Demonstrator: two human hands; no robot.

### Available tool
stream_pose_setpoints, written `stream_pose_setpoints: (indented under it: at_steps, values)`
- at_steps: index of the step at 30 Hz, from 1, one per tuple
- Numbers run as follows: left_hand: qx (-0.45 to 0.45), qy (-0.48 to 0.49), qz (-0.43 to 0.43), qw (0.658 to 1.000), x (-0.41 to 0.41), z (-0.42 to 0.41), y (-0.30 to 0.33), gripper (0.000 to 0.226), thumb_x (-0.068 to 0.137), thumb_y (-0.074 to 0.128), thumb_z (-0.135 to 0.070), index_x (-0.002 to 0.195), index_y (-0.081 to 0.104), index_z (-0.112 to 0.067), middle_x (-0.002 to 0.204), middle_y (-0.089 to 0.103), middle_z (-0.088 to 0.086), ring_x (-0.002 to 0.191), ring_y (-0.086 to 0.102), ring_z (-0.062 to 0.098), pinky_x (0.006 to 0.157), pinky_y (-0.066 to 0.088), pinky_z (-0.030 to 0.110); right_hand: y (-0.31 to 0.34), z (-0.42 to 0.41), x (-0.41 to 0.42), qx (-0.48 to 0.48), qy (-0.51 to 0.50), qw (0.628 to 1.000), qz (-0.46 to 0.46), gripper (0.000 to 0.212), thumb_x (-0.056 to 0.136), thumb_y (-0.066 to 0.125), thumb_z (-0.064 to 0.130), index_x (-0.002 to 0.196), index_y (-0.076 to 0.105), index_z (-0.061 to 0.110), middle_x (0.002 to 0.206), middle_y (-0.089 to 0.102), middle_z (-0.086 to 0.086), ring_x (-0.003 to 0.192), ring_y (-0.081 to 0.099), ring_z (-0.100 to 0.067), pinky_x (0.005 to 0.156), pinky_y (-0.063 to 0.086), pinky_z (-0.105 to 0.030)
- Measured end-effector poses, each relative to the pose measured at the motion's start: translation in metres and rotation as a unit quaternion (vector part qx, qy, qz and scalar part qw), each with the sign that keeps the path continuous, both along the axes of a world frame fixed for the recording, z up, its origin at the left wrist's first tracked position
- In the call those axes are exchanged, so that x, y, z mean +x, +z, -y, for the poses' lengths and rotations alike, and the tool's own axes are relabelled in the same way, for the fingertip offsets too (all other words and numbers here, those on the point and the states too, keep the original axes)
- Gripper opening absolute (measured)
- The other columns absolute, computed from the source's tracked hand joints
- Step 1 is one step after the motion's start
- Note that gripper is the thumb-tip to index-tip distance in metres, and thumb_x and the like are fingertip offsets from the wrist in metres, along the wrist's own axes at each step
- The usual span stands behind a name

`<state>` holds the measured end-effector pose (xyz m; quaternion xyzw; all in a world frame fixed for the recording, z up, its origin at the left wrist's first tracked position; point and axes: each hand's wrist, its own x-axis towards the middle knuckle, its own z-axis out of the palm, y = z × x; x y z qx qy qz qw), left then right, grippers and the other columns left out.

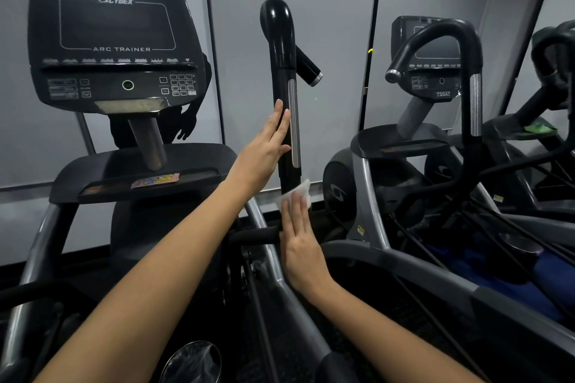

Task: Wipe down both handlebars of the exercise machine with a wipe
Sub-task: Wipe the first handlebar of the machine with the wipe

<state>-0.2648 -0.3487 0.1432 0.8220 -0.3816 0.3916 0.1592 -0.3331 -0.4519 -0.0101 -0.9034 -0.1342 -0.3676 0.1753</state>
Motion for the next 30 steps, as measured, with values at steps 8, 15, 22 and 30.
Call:
stream_pose_setpoints:
  at_steps: [8,15,22,30]
  values:
    - [0.003,0.002,-0.005,1.0,0.001,0.001,0.0,0.065,0.094,0.051,-0.009,0.147,0.014,-0.007,0.156,0.002,0.005,0.124,0.048,0.029,0.073,0.055,0.036,0.029,0.006,0.009,-0.126,-0.047,0.991,0.01,0.058,0.088,0.025,0.013,0.144,0.019,-0.003,0.154,0.006,-0.018,0.142,0.016,-0.033,0.112,0.019,-0.047]
    - [0.008,-0.001,-0.013,1.0,0.004,-0.002,0.0,0.067,0.094,0.049,-0.018,0.148,0.01,-0.011,0.152,-0.009,-0.006,0.121,0.051,0.03,0.074,0.055,0.046,-0.01,0.008,-0.011,-0.083,0.011,0.996,-0.026,0.062,0.087,0.028,0.006,0.144,0.005,-0.004,0.154,-0.02,-0.013,0.144,-0.012,-0.029,0.118,0.0,-0.033]
    - [0.008,-0.002,-0.019,1.0,0.002,-0.001,0.0,0.066,0.095,0.048,-0.017,0.148,0.009,-0.011,0.153,-0.008,-0.004,0.118,0.054,0.03,0.075,0.055,0.041,0.027,-0.009,-0.005,0.175,0.085,0.978,-0.076,0.067,0.099,0.028,0.007,0.141,-0.025,0.013,0.147,-0.039,0.0,0.138,-0.03,-0.01,0.111,-0.013,-0.012]
    - [0.012,0.003,-0.017,1.0,0.003,-0.001,-0.001,0.065,0.095,0.048,-0.018,0.148,0.009,-0.01,0.154,-0.008,-0.002,0.116,0.054,0.03,0.072,0.055,0.042,0.034,-0.015,-0.006,0.266,0.094,0.951,-0.127,0.064,0.101,0.025,0.016,0.143,-0.024,0.018,0.15,-0.033,0.004,0.137,-0.03,-0.005,0.099,-0.019,0.0]
